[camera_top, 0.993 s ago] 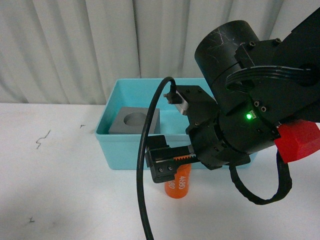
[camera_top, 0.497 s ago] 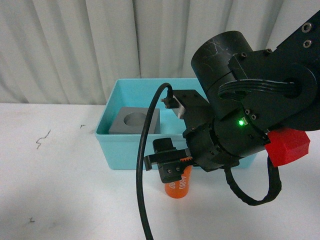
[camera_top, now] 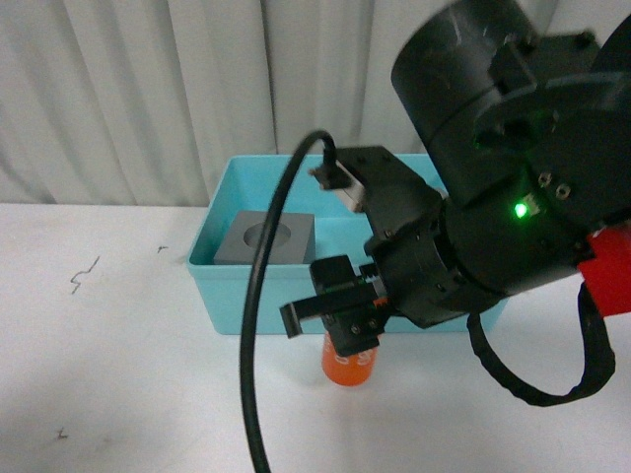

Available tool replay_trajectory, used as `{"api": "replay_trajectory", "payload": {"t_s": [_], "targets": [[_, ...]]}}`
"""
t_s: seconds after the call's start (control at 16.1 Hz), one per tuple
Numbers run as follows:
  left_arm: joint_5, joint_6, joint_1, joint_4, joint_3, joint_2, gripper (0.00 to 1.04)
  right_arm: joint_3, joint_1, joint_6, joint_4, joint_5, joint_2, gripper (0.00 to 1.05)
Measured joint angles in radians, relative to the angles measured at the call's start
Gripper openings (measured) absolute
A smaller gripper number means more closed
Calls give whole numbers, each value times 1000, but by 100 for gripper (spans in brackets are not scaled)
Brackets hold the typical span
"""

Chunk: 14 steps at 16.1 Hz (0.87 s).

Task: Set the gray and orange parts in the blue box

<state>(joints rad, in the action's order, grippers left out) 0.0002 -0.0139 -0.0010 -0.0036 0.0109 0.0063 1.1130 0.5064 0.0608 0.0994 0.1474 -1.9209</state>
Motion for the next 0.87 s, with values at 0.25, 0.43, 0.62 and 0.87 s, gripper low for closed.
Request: {"api": "replay_trajectory", "payload": {"t_s": [0.25,0.43,0.62,0.87], "targets": [[0,0,0,0,0,0,98,28,-4,-84,51,67,178,48],[0,0,0,0,0,0,98,125,-90,-97,51,59,174,47],[0,0,0,0,0,0,98,198,-146,-101,60,71,127,47],[0,0,0,0,0,0,98,270,-174,-78,80,74,14,47]]}}
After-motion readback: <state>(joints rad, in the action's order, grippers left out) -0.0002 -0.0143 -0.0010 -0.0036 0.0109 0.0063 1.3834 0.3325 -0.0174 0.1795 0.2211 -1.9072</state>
